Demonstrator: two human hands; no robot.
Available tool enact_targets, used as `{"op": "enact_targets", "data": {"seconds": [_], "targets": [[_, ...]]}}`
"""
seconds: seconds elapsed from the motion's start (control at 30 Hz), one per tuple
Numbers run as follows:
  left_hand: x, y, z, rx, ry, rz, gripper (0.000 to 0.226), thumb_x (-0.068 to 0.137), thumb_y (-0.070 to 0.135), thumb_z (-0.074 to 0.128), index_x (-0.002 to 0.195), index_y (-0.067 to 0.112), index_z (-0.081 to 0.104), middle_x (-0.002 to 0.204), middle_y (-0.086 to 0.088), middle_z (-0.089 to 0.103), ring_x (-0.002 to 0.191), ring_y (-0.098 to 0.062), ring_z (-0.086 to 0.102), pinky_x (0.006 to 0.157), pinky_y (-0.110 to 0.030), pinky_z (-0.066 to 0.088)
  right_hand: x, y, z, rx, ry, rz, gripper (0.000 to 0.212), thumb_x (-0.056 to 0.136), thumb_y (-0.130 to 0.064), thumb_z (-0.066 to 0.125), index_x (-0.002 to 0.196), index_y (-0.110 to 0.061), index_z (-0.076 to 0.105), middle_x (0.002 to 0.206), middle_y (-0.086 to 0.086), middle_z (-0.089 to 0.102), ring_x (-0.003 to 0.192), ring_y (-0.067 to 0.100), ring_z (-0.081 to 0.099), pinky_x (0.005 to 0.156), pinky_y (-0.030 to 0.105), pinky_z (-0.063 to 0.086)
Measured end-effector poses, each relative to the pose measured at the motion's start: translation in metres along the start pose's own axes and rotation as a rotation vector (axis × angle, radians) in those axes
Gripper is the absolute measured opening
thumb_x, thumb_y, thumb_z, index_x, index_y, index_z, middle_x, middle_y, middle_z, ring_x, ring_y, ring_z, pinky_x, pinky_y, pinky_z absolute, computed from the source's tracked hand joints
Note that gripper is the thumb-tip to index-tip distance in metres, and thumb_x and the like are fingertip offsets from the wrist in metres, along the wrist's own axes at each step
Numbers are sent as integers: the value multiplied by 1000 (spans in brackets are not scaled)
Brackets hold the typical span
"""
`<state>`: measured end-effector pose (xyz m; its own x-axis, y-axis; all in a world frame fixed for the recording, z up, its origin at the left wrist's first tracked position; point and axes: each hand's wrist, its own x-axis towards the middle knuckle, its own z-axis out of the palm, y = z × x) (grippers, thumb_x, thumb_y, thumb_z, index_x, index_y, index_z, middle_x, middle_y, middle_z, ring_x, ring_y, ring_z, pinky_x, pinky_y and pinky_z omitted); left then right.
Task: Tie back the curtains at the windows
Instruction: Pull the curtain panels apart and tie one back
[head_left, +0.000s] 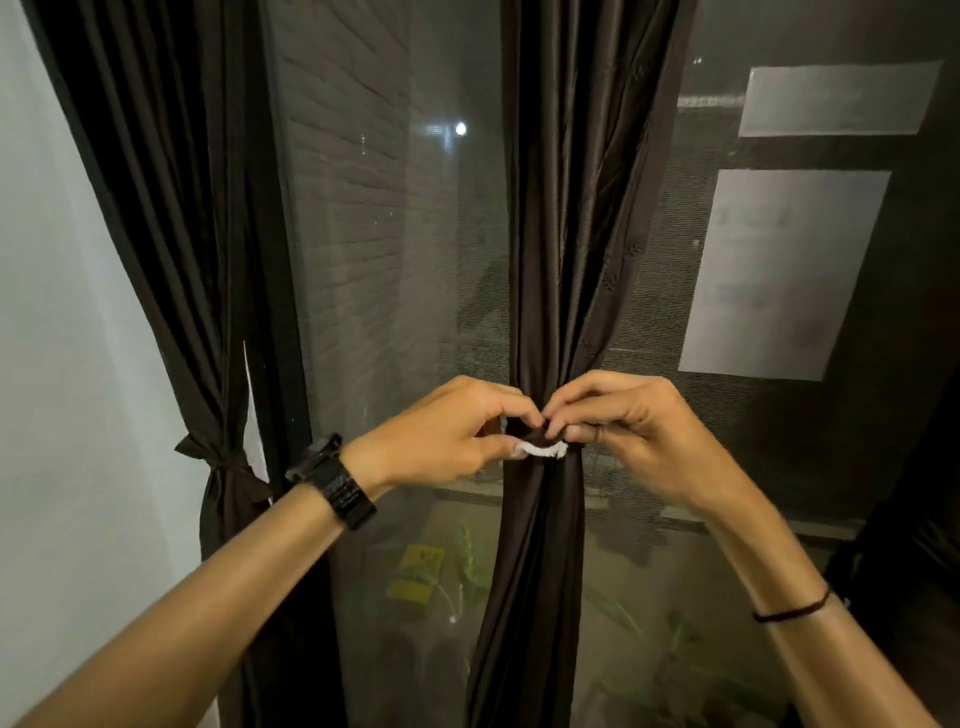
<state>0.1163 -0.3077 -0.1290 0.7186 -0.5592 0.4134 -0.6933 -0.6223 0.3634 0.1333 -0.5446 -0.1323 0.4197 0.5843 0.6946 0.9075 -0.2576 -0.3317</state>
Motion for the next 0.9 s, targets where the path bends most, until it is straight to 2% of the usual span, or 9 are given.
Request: {"op": "enact_targets", "data": {"seconds": [0.07, 0.17, 0.23, 0.3, 0.4, 0.53, 0.67, 0.77, 0.9], "targets": [[5, 7, -8, 100, -81, -13, 16, 99, 20, 67, 113, 27, 73, 102, 11, 73, 89, -14, 67, 80, -45, 54, 5, -7, -6, -156, -174, 0, 16, 91, -11, 71, 102, -18, 81, 100, -6, 65, 94, 10, 66, 81, 27, 55], [11, 20, -16, 57, -116, -70, 17, 98, 18, 69, 113, 23, 76, 94, 16, 74, 82, -4, 68, 74, -23, 52, 15, -21, -12, -437, -369, -14, 17, 91, -21, 73, 105, -29, 80, 98, -9, 59, 91, 7, 61, 78, 34, 53], [12, 27, -11, -4, -53, -90, 16, 92, 10, 73, 105, 19, 78, 86, 16, 75, 73, -7, 70, 70, -19, 53, 18, -30, -12, -548, -390, 23, 15, 90, -30, 74, 104, -31, 79, 98, -9, 58, 92, 10, 60, 78, 37, 54], [11, 29, -2, -41, 18, -109, 20, 85, 2, 76, 98, 16, 78, 78, 9, 76, 67, -15, 73, 68, -25, 57, 15, -36, -7, -658, -360, 80, 17, 90, -35, 72, 105, -30, 79, 101, -7, 58, 95, 15, 62, 79, 41, 54], [8, 29, 13, -37, 146, -109, 27, 79, -1, 76, 97, 19, 74, 70, 9, 70, 61, -8, 69, 64, -27, 55, 4, -34, 8, -746, -154, 74, 17, 85, -28, 77, 101, -22, 76, 95, -2, 62, 87, 25, 66, 70, 46, 56], [-2, 44, 28, 99, 324, -82, 26, 79, 11, 71, 100, 26, 70, 59, 10, 61, 61, -6, 61, 69, -30, 53, -5, -28, 20, -678, 173, 109, 41, 72, -15, 85, 95, -18, 51, 80, 0, 60, 66, 27, 61, 54, 44, 53], [-8, 52, 30, -121, 406, -142, 31, 87, 8, 62, 115, 21, 68, 72, 5, 73, 60, -9, 70, 68, -32, 56, -17, -14, 31, -767, 425, -72, 15, 86, -12, 74, 81, -6, 61, 78, 7, 55, 66, 24, 53, 52, 44, 48], [-9, 61, 30, -320, 452, -211, 22, 103, 16, 57, 121, 16, 70, 71, 3, 75, 59, -13, 74, 53, -32, 56, -24, -7, 37, -751, 582, -183, 17, 92, -8, 72, 80, 0, 66, 80, 13, 61, 71, 26, 57, 59, 38, 49], [-6, 63, 32, -491, 607, -301, 8, 95, 20, 75, 97, 15, 80, 74, 4, 79, 54, -17, 73, 46, -24, 48, -23, -8, 36, -806, 724, -225, 19, 90, -12, 79, 78, 1, 70, 78, 15, 62, 72, 29, 53, 59, 41, 43]]}}
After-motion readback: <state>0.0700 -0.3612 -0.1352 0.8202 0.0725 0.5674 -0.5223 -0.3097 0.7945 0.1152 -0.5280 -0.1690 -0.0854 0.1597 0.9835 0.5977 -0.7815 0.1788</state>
